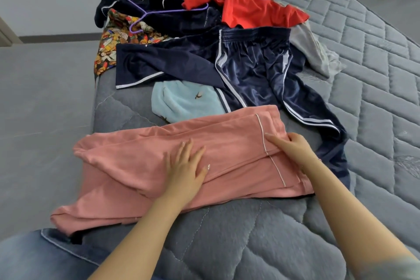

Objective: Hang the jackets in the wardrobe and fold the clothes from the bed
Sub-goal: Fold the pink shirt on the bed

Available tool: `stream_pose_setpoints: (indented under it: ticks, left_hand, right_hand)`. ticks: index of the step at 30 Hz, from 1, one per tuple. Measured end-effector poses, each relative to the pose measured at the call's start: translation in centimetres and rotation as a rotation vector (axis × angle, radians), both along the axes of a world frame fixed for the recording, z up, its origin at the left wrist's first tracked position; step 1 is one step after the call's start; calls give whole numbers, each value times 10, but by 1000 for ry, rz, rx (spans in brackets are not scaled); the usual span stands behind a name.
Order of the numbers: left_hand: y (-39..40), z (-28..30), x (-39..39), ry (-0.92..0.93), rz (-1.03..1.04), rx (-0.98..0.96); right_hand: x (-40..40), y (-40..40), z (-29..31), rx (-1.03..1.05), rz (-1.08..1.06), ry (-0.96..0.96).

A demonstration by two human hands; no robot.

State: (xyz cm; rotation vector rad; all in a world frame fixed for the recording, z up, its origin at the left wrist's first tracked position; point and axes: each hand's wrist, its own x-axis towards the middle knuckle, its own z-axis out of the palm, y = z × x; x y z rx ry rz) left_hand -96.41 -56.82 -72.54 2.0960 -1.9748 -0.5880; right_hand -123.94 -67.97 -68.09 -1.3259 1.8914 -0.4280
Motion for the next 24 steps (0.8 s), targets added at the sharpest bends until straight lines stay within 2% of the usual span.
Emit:
stream_pose_setpoints:
  ticks: [3,4,8,9,12,14,16,19,21,24]
  left_hand:
    - [6,-19,-2,-162,-67,69]
    - [7,-23,-2,-188,-69,60]
    - [6,-27,-1,-209,-58,36]
    - [7,-27,-1,-215,-61,35]
    - [8,-27,-1,-219,-57,29]
    - [8,-27,-1,-238,-53,31]
    - [8,-27,-2,-245,-56,36]
    - [8,-27,-2,-230,-52,33]
    - [8,-26,-2,-235,-54,34]
    - [9,-25,-2,-224,-52,33]
  right_hand:
    - [-2,10,-7,-284,68,257]
    - [-5,14,-9,-327,69,289]
    - [-17,26,-19,-147,29,213]
    - [-18,28,-20,-156,41,202]
    - [-17,31,-18,-407,164,247]
    - [-12,36,-18,-479,209,246]
    - [-11,44,-22,-407,165,220]
    - [-12,42,-18,-172,25,140]
    - [-10,27,-10,-49,8,-44]
    - [5,7,-4,36,102,-278]
